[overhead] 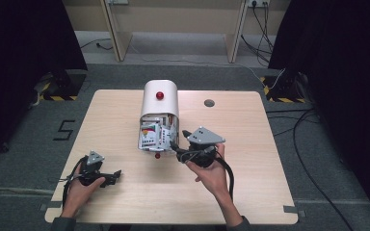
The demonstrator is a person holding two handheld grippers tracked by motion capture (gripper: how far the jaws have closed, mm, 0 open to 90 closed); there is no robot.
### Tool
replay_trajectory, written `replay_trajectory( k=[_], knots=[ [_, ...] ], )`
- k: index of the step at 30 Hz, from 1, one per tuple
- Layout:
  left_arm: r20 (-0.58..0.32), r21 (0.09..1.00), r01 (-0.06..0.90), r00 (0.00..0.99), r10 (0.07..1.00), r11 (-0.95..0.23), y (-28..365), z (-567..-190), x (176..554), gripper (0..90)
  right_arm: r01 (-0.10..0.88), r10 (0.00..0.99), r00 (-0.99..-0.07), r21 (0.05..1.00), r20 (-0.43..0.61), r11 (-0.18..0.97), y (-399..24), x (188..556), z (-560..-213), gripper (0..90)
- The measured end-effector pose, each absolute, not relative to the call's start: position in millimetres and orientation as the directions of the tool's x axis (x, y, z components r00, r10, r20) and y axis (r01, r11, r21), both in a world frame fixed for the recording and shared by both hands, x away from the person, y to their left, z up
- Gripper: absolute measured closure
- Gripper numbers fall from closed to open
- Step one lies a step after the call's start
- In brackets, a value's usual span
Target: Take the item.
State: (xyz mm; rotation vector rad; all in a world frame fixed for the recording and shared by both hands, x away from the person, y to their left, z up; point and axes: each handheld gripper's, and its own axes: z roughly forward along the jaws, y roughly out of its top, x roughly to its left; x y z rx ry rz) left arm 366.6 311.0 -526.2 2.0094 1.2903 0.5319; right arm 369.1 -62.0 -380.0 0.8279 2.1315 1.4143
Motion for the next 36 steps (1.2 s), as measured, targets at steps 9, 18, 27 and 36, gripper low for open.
replay_trajectory(
  k=[9, 18, 27, 36],
  knots=[
    [-0.022, 0.729, 0.627, 0.425, 0.905, -0.277, 311, -526, 367, 0.0, 0.241, 0.698, -0.714, 0.920, -0.048, 0.310, -50, 377, -381, 47.8],
    [-0.022, 0.728, 0.627, 0.425, 0.905, -0.277, 311, -526, 367, 0.0, 0.249, 0.709, -0.703, 0.917, -0.051, 0.313, -42, 385, -383, 48.9],
    [-0.022, 0.728, 0.627, 0.425, 0.905, -0.277, 311, -526, 367, 0.0, 0.257, 0.719, -0.693, 0.914, -0.053, 0.314, -35, 393, -386, 50.9],
    [-0.022, 0.728, 0.627, 0.425, 0.905, -0.277, 311, -526, 367, 0.0, 0.261, 0.729, -0.682, 0.911, -0.059, 0.319, -26, 398, -387, 51.8]
  ],
)
